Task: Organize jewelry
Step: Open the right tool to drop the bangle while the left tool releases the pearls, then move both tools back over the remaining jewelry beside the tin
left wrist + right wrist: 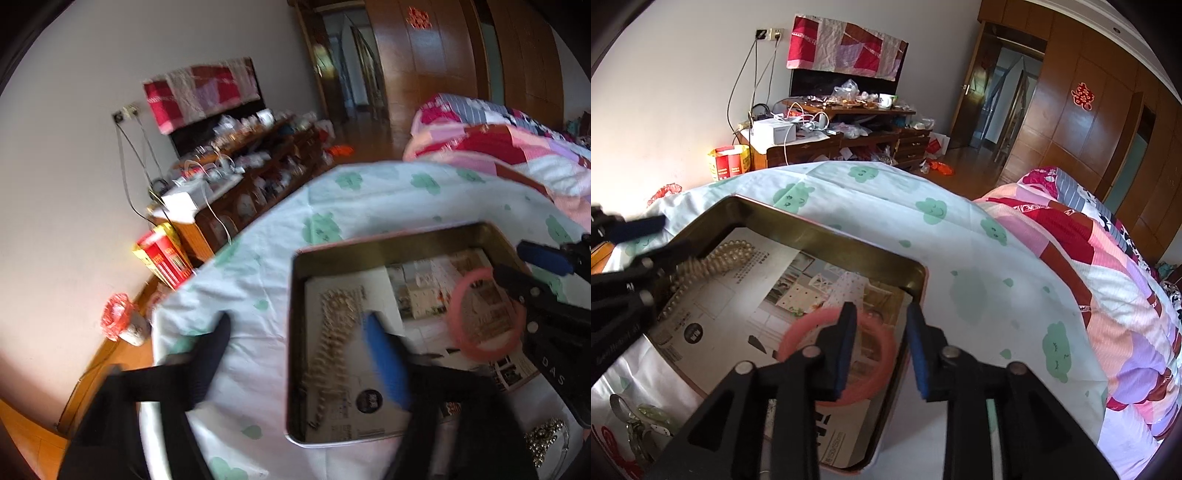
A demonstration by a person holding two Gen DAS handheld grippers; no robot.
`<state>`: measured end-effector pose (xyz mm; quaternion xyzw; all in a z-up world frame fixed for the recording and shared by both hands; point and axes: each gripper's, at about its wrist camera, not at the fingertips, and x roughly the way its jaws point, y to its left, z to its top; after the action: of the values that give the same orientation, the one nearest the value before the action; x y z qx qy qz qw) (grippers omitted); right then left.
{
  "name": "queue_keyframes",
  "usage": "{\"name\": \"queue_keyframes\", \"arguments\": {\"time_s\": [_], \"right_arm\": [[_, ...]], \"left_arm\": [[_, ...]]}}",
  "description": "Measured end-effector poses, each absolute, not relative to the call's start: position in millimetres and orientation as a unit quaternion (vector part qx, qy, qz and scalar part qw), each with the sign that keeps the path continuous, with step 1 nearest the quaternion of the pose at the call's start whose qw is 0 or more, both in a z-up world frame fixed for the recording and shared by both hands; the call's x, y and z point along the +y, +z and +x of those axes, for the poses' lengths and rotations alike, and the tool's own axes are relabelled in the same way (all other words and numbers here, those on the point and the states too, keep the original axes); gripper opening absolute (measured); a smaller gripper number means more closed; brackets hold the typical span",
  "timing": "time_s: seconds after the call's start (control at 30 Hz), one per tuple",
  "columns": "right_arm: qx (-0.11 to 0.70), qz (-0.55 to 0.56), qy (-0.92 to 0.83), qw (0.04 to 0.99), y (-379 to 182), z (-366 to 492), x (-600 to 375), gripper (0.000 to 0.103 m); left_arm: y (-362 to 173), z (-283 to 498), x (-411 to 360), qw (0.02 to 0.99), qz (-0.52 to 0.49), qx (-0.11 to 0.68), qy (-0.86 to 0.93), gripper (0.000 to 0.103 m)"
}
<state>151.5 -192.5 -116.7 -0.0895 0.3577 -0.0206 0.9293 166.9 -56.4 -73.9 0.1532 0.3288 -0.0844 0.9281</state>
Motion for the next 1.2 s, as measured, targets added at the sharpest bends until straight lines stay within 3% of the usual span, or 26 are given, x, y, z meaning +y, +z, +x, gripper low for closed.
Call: {"name": "queue_keyframes", "arguments": {"time_s": [0.67, 1.2], "right_arm": [[0.353, -0.075, -0.022, 0.932, -112.2, 131.8, -194.4, 0.044], [0.348, -0.077, -0.005, 0.934, -115.7, 75.5, -185.2, 0.059]], "left_arm": [[-71.8, 154.3, -18.3, 0.925, 0.119, 0.354, -0.061, 0.080], [-79.7, 75.6, -3.4, 0.922, 0.102, 0.368, -0.065, 0.080]]}}
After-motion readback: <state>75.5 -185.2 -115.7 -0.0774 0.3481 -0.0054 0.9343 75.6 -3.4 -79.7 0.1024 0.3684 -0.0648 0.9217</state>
